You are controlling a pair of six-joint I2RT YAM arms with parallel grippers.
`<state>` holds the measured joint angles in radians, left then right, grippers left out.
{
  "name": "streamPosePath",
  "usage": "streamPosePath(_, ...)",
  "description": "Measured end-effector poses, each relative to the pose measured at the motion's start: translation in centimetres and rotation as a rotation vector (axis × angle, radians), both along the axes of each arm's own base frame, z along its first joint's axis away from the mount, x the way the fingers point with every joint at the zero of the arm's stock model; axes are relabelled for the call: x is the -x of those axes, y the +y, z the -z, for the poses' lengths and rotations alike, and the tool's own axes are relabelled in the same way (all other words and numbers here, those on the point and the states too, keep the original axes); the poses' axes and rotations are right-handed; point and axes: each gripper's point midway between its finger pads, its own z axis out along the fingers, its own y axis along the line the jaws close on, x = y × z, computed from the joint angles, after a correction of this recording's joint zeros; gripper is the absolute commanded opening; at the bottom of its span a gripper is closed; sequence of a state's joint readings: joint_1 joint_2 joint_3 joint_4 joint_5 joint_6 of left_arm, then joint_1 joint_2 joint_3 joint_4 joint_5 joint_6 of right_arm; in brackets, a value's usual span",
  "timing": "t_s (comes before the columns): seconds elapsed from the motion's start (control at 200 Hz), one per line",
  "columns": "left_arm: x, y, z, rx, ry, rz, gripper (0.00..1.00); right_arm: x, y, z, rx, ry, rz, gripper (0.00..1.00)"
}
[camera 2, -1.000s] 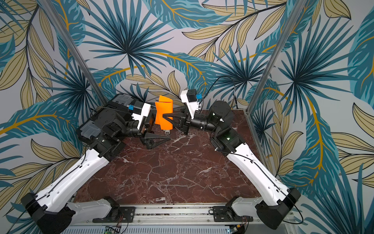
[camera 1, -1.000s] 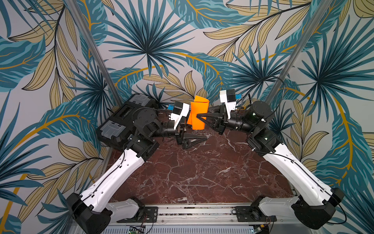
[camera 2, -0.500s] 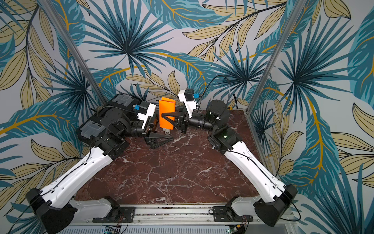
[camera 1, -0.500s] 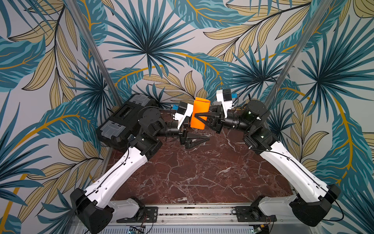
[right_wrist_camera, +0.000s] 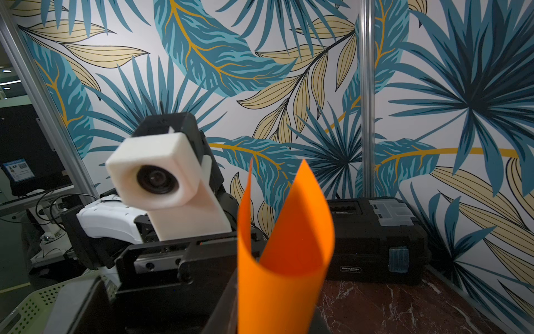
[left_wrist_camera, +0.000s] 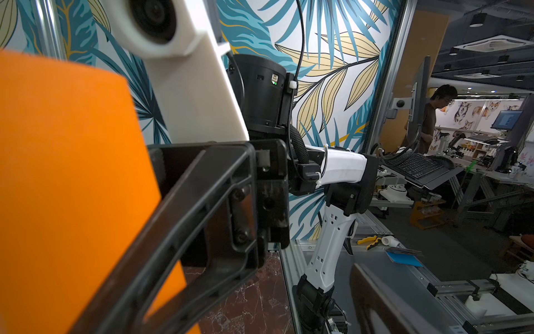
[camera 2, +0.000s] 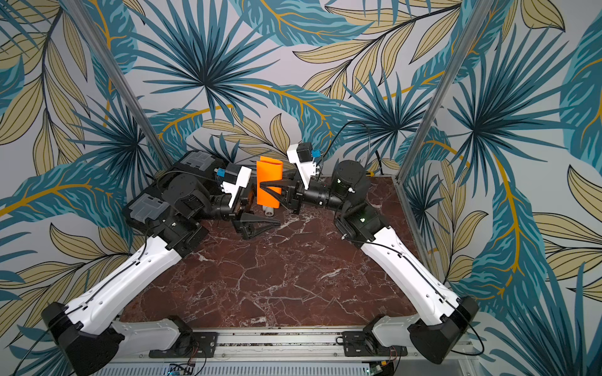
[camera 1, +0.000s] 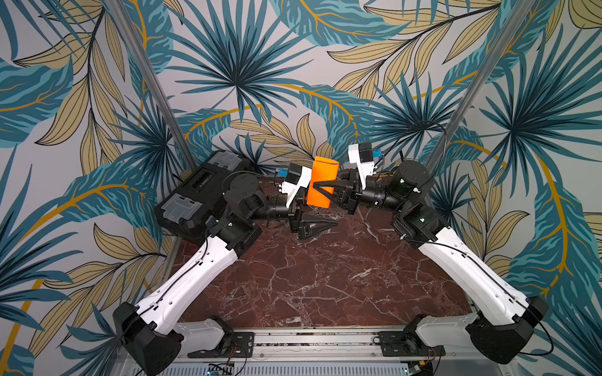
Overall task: Fold the square paper along the opposite sides
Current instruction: Fold the paper.
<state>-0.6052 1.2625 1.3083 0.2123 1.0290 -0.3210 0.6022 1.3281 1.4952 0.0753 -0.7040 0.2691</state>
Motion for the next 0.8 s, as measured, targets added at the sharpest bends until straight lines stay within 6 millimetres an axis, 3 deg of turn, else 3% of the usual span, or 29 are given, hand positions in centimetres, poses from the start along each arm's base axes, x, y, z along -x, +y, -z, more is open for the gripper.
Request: streamPosePath(0.796, -0.57, -0.09, 0.18, -0.002, -0.006, -0.034, 0.9, -0.3, -0.09, -0.07, -0.001, -0.01, 0.019, 0.21)
